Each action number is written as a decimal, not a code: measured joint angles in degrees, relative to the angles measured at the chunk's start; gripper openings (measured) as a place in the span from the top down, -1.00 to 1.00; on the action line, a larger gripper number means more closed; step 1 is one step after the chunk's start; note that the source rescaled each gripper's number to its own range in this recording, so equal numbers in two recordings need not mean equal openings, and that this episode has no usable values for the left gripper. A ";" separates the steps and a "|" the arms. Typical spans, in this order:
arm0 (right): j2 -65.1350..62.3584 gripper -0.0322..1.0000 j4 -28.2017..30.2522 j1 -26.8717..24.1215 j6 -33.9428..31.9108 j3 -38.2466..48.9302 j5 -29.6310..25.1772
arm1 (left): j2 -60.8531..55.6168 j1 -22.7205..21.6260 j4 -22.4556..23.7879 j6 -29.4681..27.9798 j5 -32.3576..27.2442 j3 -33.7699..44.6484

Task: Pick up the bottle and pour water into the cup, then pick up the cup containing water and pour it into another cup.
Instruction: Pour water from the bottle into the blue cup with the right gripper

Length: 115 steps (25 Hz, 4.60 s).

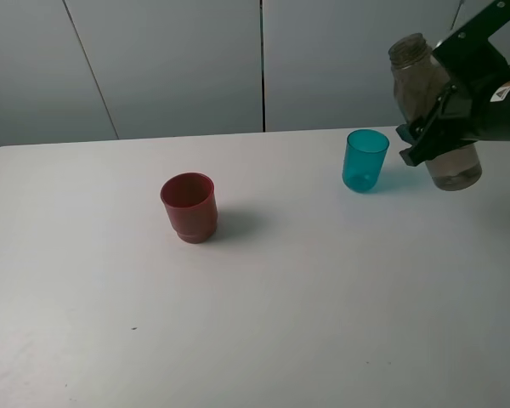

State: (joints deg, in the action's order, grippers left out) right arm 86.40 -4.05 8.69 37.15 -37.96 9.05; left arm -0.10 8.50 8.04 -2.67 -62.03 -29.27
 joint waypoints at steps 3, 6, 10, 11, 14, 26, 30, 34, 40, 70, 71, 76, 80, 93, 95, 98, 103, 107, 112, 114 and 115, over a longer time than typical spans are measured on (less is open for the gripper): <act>2.66 0.88 0.09 -1.90 4.31 -0.61 0.83 | 0.00 0.00 0.00 0.00 0.00 0.00; 5.62 0.88 0.09 -2.74 7.24 -2.84 0.72 | 0.00 0.00 0.00 0.00 0.00 0.00; 8.48 0.88 0.21 -2.74 14.32 -5.26 0.94 | 0.00 0.00 0.00 0.00 0.00 0.00; 9.17 0.88 0.21 -2.74 15.89 -5.64 0.94 | 0.00 0.00 0.00 0.00 0.00 0.00; 10.67 0.88 -0.35 -2.74 19.77 -6.47 0.51 | 0.00 0.00 0.00 0.00 0.00 0.00; 11.35 0.88 -1.47 -2.78 27.59 -7.94 -0.58 | 0.00 0.00 0.00 0.00 0.00 0.00; 11.35 0.88 -1.11 -2.78 31.27 -7.94 -0.60 | 0.00 0.00 0.00 0.00 0.00 0.00; 11.35 0.88 -1.11 -2.87 35.56 -7.94 -0.60 | 0.00 0.00 0.00 0.00 0.00 0.00; 11.35 0.88 -1.11 -4.26 38.61 -7.94 -0.59 | 0.00 0.00 0.00 0.00 0.00 0.00; 23.41 0.88 3.18 -10.16 52.51 -20.49 -2.94 | 0.00 0.00 0.00 0.00 0.00 0.00; 23.41 0.88 3.29 -10.16 53.54 -20.49 -2.94 | 0.00 0.00 0.00 0.00 0.00 0.00; 23.41 0.88 3.41 -10.16 56.39 -20.49 -2.61 | 0.00 0.00 0.00 0.00 0.00 0.00; 23.41 0.88 3.41 -9.93 56.95 -20.49 -1.13 | 0.00 0.00 0.00 0.00 0.00 0.00; 23.41 0.88 3.41 -9.41 60.15 -22.46 0.34 | 0.00 0.00 0.00 0.00 0.00 0.00; 23.41 0.88 3.41 -9.41 60.64 -23.83 0.09 | 0.00 0.00 0.00 0.00 0.00 0.00; 23.41 0.88 3.41 -9.41 61.23 -24.79 0.09 | 0.00 0.00 0.00 0.00 0.00 0.00; 23.41 0.88 3.41 -9.41 62.49 -24.99 -2.55 | 0.00 0.00 0.00 0.00 0.00 0.00; 23.41 0.88 3.68 -9.41 62.75 -24.99 -2.94 | 0.00 0.00 0.00 -0.13 0.00 0.00; 23.41 0.88 5.81 -9.41 62.89 -24.99 -2.94 | 0.00 0.00 0.00 -0.13 0.00 0.00; 23.41 0.88 6.37 -9.41 63.00 -24.99 -2.94 | 0.00 0.00 0.00 -0.13 0.00 0.00; 23.41 0.88 6.47 -9.41 63.13 -24.99 -2.94 | 0.00 0.00 0.00 -0.13 0.00 0.00</act>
State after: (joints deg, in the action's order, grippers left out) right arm 109.81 2.41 -0.72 100.28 -62.95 6.11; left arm -0.10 8.50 8.04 -2.80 -62.03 -29.27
